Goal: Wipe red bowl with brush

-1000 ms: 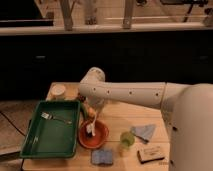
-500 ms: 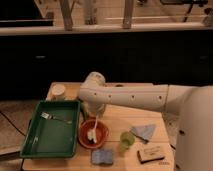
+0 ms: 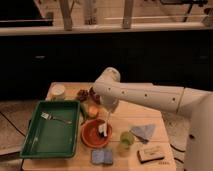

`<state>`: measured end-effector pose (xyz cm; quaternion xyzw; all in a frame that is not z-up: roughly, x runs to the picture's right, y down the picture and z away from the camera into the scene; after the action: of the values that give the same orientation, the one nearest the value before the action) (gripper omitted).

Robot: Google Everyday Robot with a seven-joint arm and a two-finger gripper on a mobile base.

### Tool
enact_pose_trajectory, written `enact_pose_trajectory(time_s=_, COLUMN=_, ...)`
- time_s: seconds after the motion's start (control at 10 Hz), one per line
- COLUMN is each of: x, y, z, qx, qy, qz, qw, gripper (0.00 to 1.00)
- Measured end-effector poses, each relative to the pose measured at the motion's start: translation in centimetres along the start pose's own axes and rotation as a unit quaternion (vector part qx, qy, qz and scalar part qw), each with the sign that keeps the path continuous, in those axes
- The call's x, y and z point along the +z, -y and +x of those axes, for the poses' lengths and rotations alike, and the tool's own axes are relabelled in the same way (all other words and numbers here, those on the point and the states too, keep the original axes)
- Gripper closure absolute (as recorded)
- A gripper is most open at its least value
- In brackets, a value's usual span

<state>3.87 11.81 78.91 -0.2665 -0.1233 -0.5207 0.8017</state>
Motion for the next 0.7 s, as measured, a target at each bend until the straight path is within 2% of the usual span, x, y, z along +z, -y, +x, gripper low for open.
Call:
enact_pose_trajectory(time_s=0.2, x=-0.1, y=1.2, z=-0.3, qx=-0.01, qy=0.001, qz=0.005, qw=0.9999, gripper=0.97)
enact_pose_trajectory(time_s=0.4, x=-0.5, y=3.5, z=-1.8, qx=-0.029, qy=0.003, qz=0.012, qw=0.9995, gripper=0.97)
enact_pose_trajectory(time_s=0.5, x=-0.8, y=5.3, z=-3.5, qx=-0.047, qy=0.007, qz=0.013, qw=0.9988, gripper=0.97)
enact_pose_trajectory(time_s=0.7, x=-1.0, y=6.8, z=-5.0, qx=-0.058, qy=0.008, qz=0.01, qw=0.9982, gripper=0.97)
